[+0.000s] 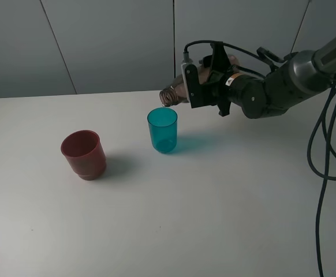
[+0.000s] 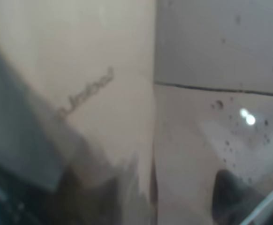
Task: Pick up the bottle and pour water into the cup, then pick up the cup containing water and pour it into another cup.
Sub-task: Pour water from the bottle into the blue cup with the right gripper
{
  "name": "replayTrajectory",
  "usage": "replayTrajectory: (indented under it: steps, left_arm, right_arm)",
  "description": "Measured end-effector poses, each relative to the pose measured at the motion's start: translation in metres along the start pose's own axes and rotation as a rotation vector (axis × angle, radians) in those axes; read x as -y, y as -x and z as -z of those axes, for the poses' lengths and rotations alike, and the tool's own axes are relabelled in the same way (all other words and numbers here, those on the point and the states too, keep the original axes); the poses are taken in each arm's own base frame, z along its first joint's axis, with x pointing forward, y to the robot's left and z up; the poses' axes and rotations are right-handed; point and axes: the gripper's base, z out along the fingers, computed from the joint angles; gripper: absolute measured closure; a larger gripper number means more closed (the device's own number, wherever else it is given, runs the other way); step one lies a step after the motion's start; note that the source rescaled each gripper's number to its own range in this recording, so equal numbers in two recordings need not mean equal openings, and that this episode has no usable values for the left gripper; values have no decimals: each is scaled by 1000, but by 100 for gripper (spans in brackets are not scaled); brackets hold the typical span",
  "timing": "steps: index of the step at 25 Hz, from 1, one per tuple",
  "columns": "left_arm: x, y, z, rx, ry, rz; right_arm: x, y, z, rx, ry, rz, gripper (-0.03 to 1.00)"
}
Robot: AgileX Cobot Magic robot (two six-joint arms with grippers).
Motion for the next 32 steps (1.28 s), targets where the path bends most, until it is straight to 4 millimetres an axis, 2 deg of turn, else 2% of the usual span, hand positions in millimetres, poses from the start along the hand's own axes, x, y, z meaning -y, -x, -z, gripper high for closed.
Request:
replayTrajectory:
  steps: [32]
  left_arm:
    - [0, 0, 0, 0, 0, 0]
  right_arm:
    - [4, -2, 0, -21, -38, 137, 97]
